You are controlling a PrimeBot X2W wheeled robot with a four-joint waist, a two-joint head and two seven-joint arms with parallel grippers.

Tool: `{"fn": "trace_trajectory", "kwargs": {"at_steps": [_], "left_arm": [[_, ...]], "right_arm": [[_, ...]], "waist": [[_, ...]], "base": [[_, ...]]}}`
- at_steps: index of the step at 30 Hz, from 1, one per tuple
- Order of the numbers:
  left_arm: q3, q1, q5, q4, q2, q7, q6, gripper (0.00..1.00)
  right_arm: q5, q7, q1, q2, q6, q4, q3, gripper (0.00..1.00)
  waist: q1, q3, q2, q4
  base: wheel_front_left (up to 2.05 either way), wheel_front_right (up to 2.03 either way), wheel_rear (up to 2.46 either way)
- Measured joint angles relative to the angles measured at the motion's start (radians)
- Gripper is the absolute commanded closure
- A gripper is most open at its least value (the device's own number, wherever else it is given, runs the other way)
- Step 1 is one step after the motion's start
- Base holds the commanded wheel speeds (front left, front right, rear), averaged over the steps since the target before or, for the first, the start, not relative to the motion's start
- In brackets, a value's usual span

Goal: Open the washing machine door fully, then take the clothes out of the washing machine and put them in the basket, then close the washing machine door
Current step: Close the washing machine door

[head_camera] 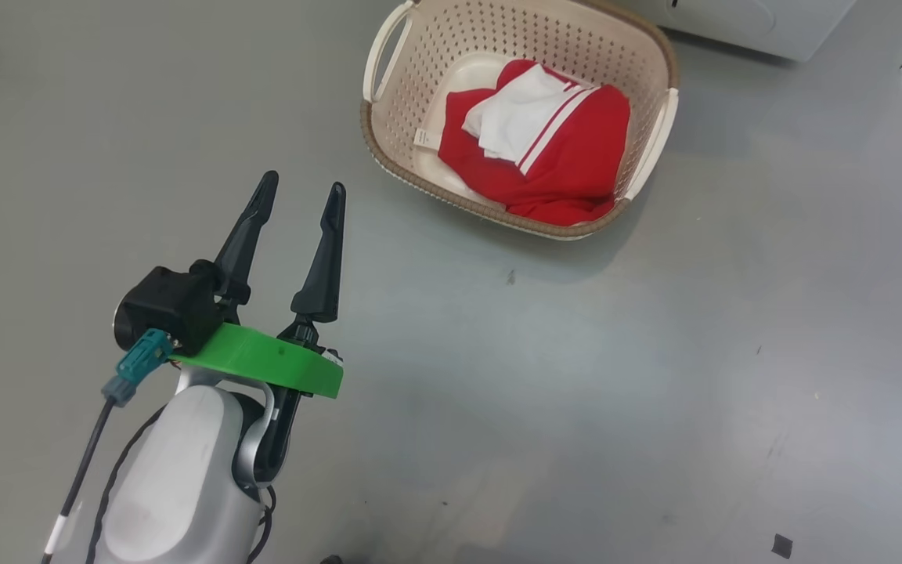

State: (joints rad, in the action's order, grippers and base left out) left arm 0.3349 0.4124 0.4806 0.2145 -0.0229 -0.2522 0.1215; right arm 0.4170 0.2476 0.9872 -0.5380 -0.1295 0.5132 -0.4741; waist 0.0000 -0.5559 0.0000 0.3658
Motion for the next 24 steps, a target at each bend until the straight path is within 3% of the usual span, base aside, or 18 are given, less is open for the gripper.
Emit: {"fn": "trace_trajectory", "kwargs": {"at_steps": [8, 20, 24], "left_arm": [[-0.04, -0.029, -0.019, 0.021, -0.013, 0.0, 0.003, 0.0], [-0.079, -0.126, -0.034, 0.054, -0.031, 0.0, 0.004, 0.0], [-0.09, -0.166, -0.035, 0.063, -0.034, 0.0, 0.004, 0.0]], "right_arm": [[0.036, 0.006, -0.165, 0.068, 0.02, -0.015, 0.023, 1.0], [0.086, 0.006, -0.419, 0.168, 0.088, -0.109, 0.118, 1.0], [0.086, 0.006, -0.501, 0.186, 0.097, -0.134, 0.127, 1.0]], "waist": [[0.0, 0.099, 0.0, -0.067], [0.0, 0.258, 0.0, -0.187], [0.0, 0.314, 0.0, -0.224]], "base": [[0.0, 0.0, 0.0], [0.0, 0.0, 0.0], [0.0, 0.0, 0.0]]}}
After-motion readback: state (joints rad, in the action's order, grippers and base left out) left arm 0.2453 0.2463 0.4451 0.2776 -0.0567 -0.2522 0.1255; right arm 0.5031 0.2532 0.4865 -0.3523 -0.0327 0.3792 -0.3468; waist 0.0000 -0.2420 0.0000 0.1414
